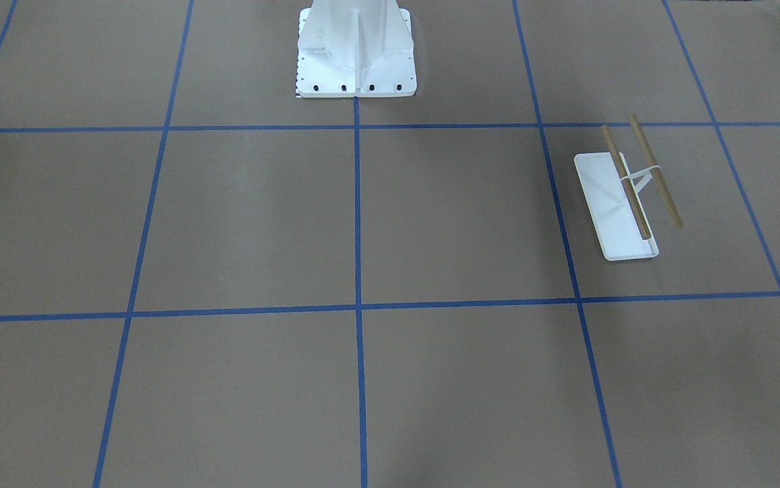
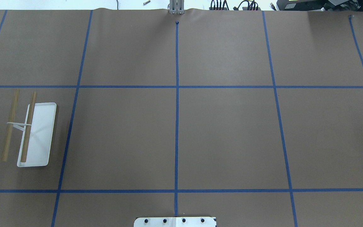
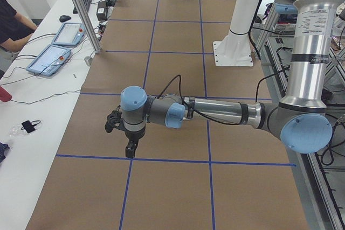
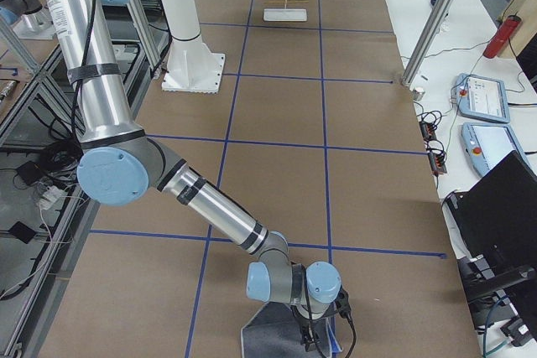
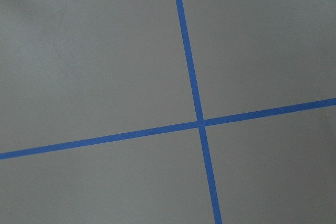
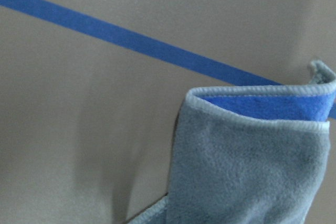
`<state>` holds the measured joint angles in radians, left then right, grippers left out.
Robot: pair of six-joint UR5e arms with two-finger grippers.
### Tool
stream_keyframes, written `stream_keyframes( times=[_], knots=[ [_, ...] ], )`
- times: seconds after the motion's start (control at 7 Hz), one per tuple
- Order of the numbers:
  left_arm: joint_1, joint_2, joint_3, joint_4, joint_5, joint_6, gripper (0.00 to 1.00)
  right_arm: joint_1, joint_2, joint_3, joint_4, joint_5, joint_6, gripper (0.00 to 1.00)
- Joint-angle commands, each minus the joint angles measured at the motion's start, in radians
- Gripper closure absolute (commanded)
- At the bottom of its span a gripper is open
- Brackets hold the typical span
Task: Hang towel on rack
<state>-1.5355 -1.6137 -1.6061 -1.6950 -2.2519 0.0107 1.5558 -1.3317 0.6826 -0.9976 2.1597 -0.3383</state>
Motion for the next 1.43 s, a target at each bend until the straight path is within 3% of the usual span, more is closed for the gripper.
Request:
stream_keyframes(
  times=[0.0,0.14,0.29,0.43,0.57,1.14,1.29],
  knots=[
    [0.0,0.0,0.0,0.0,0.0,0.0,0.02,0.006,-0.001,-0.002,0.002,-0.017,-0.005,0.0],
    [0.0,0.0,0.0,0.0,0.0,0.0,0.02,0.006,-0.001,-0.002,0.002,-0.018,-0.005,0.05],
    [0.0,-0.002,0.0,0.0,0.0,0.0,0.02,0.006,-0.003,-0.003,0.004,-0.018,-0.002,0.35],
    [0.0,0.0,0.0,0.0,0.0,0.0,0.02,0.006,-0.004,-0.003,0.007,-0.02,-0.004,0.91],
    [0.0,-0.002,0.0,0.0,0.0,0.0,0.02,0.006,-0.004,-0.003,0.008,-0.018,-0.008,1.0],
    [0.0,-0.006,0.0,0.0,0.0,0.0,0.02,0.093,0.031,0.005,0.013,-0.006,-0.067,1.0],
    [0.0,-0.006,0.0,0.0,0.0,0.0,0.02,0.13,0.049,0.03,0.01,0.03,-0.067,1.0]
  ],
)
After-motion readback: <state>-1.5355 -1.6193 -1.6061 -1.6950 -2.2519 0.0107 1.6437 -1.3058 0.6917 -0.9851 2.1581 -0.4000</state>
